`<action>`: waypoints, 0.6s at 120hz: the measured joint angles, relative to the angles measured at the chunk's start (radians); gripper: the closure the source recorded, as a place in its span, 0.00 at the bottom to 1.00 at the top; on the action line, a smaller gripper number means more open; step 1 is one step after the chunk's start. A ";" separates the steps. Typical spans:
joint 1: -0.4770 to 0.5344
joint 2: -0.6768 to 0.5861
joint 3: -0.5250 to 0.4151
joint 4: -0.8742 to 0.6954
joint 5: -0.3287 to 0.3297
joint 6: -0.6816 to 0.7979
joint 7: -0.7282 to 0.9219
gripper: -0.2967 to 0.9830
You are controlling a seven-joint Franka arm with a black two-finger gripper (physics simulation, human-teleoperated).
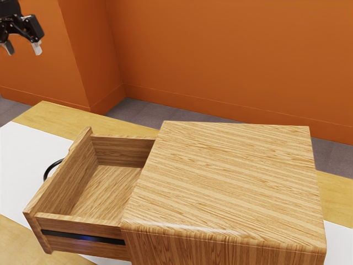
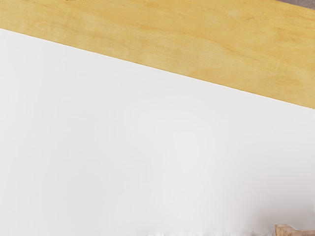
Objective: Push the drawer handle with one arm to close the drawer
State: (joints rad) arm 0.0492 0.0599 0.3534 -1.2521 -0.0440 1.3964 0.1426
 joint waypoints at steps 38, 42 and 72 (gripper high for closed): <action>-0.129 -0.188 -0.041 0.100 0.033 -0.043 0.082 0.25; -0.162 -0.204 -0.056 0.104 0.057 -0.047 0.092 0.25; -0.193 -0.214 -0.072 0.093 0.073 -0.060 0.159 0.25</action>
State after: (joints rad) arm -0.1440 -0.1539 0.2810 -1.1596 0.0285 1.3368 0.3020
